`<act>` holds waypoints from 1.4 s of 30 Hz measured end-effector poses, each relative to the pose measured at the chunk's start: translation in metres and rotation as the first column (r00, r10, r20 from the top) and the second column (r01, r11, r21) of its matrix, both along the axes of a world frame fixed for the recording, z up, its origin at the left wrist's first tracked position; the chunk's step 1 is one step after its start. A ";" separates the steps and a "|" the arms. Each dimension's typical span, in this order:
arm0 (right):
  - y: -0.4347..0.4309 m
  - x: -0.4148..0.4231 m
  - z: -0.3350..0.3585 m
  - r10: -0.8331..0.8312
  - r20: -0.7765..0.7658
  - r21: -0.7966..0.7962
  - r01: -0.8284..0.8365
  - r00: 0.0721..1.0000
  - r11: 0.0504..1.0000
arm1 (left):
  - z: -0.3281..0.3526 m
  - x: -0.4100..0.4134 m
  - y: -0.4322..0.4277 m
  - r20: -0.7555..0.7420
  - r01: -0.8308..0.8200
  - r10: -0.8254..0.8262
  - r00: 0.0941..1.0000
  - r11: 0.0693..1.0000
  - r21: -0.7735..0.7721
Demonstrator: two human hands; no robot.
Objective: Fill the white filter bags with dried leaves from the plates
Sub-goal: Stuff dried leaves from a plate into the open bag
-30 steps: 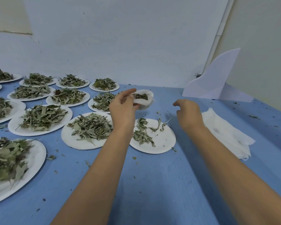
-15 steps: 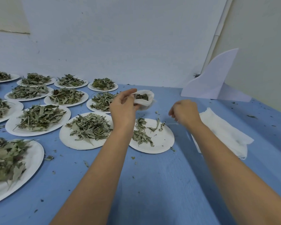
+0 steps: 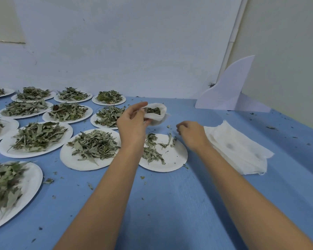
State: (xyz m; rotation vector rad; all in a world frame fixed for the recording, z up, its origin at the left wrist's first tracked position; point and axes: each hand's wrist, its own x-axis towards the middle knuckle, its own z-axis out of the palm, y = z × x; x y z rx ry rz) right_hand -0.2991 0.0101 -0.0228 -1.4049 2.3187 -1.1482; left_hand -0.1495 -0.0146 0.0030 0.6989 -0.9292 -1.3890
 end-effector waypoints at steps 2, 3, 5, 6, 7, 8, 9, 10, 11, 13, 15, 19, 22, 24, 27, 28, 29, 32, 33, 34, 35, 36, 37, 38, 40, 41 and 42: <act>-0.002 0.011 -0.008 0.041 -0.115 0.078 -0.033 0.992 0.996 | 0.000 0.002 0.001 -0.013 -0.002 0.002 1.000 1.000 -0.003; -0.002 0.018 -0.011 0.061 -0.162 0.111 -0.043 0.985 0.993 | 0.000 0.003 0.001 -0.017 -0.002 0.002 1.000 1.000 -0.009; -0.002 0.031 -0.017 0.120 -0.252 0.154 -0.083 0.960 0.985 | 0.001 0.005 0.001 -0.020 -0.008 0.007 1.000 1.000 -0.023; -0.001 0.036 -0.019 0.160 -0.293 0.169 -0.114 0.943 0.979 | 0.001 0.006 0.001 -0.024 -0.012 0.011 1.000 1.000 -0.025; -0.001 0.041 -0.021 0.188 -0.308 0.170 -0.141 0.933 0.975 | 0.001 0.008 0.000 -0.030 -0.015 0.014 0.999 1.000 -0.023; 0.000 0.044 -0.023 0.206 -0.297 0.157 -0.166 0.932 0.974 | 0.001 0.009 0.000 -0.036 -0.017 0.016 0.999 1.000 -0.017; 0.000 0.048 -0.024 0.218 -0.279 0.137 -0.186 0.935 0.973 | 0.001 0.010 -0.001 -0.038 -0.020 0.020 0.999 1.000 -0.011; 0.000 0.050 -0.025 0.225 -0.271 0.111 -0.202 0.936 0.973 | 0.001 0.011 -0.001 -0.036 -0.025 0.024 0.999 1.000 -0.007; 0.000 0.051 -0.026 0.224 -0.275 0.093 -0.206 0.935 0.974 | 0.001 0.011 -0.002 -0.034 -0.029 0.029 0.999 1.000 -0.005; -0.002 0.050 -0.027 0.250 -0.310 0.143 -0.215 0.917 0.966 | 0.001 0.012 -0.002 -0.032 -0.033 0.033 0.999 0.999 -0.002; -0.004 0.048 -0.027 0.353 -0.337 0.268 -0.270 0.873 0.925 | 0.001 0.013 -0.002 -0.032 -0.033 0.033 0.999 0.999 0.003; -0.011 0.042 -0.029 0.511 -0.204 0.310 -0.440 0.835 0.842 | 0.001 0.015 -0.004 -0.037 -0.043 0.043 0.998 0.999 0.022; -0.012 0.039 -0.032 0.583 -0.166 0.246 -0.539 0.795 0.806 | 0.002 0.016 -0.006 -0.045 -0.049 0.050 0.998 0.998 0.038; -0.010 0.041 -0.033 0.598 -0.178 0.171 -0.574 0.782 0.801 | 0.002 0.016 -0.006 -0.040 -0.057 0.058 0.997 0.997 0.045; -0.007 0.043 -0.033 0.540 -0.232 0.064 -0.542 0.809 0.838 | 0.002 0.016 -0.005 -0.030 -0.064 0.066 0.997 0.996 0.054; -0.006 0.043 -0.032 0.520 -0.246 0.050 -0.525 0.818 0.850 | 0.002 0.016 -0.005 -0.029 -0.066 0.068 0.997 0.996 0.055; -0.006 0.042 -0.031 0.507 -0.255 0.046 -0.513 0.823 0.857 | 0.003 0.015 -0.005 -0.029 -0.068 0.070 0.997 0.996 0.057; -0.003 0.041 -0.029 0.483 -0.263 0.073 -0.483 0.835 0.873 | 0.003 0.015 -0.005 -0.035 -0.074 0.077 0.996 0.995 0.062; -0.001 0.041 -0.027 0.467 -0.272 0.086 -0.462 0.841 0.883 | 0.003 0.015 -0.005 -0.038 -0.075 0.077 0.996 0.995 0.064; 0.000 0.041 -0.025 0.443 -0.282 0.089 -0.436 0.851 0.895 | 0.003 0.015 -0.005 -0.041 -0.074 0.077 0.996 0.995 0.066; 0.002 0.040 -0.023 0.412 -0.289 0.078 -0.407 0.864 0.910 | 0.003 0.015 -0.005 -0.041 -0.074 0.077 0.996 0.995 0.067; 0.004 0.038 -0.020 0.376 -0.289 0.055 -0.377 0.880 0.925 | 0.003 0.015 -0.005 -0.038 -0.074 0.077 0.996 0.995 0.067; 0.006 0.036 -0.017 0.339 -0.281 0.031 -0.345 0.898 0.938 | 0.002 0.014 -0.005 -0.034 -0.074 0.076 0.997 0.995 0.065; 0.008 0.034 -0.014 0.305 -0.281 0.023 -0.312 0.910 0.950 | 0.002 0.014 -0.005 -0.030 -0.073 0.075 0.997 0.995 0.063; 0.013 0.029 -0.009 0.270 -0.347 0.103 -0.249 0.898 0.963 | 0.001 0.013 -0.005 -0.024 -0.072 0.074 0.997 0.996 0.060; 0.016 0.027 -0.008 0.283 -0.383 0.179 -0.230 0.879 0.956 | 0.001 0.013 -0.005 -0.021 -0.073 0.074 0.997 0.996 0.059; 0.018 0.026 -0.006 0.316 -0.391 0.258 -0.227 0.864 0.939 | 0.001 0.013 -0.005 -0.019 -0.073 0.075 0.997 0.996 0.059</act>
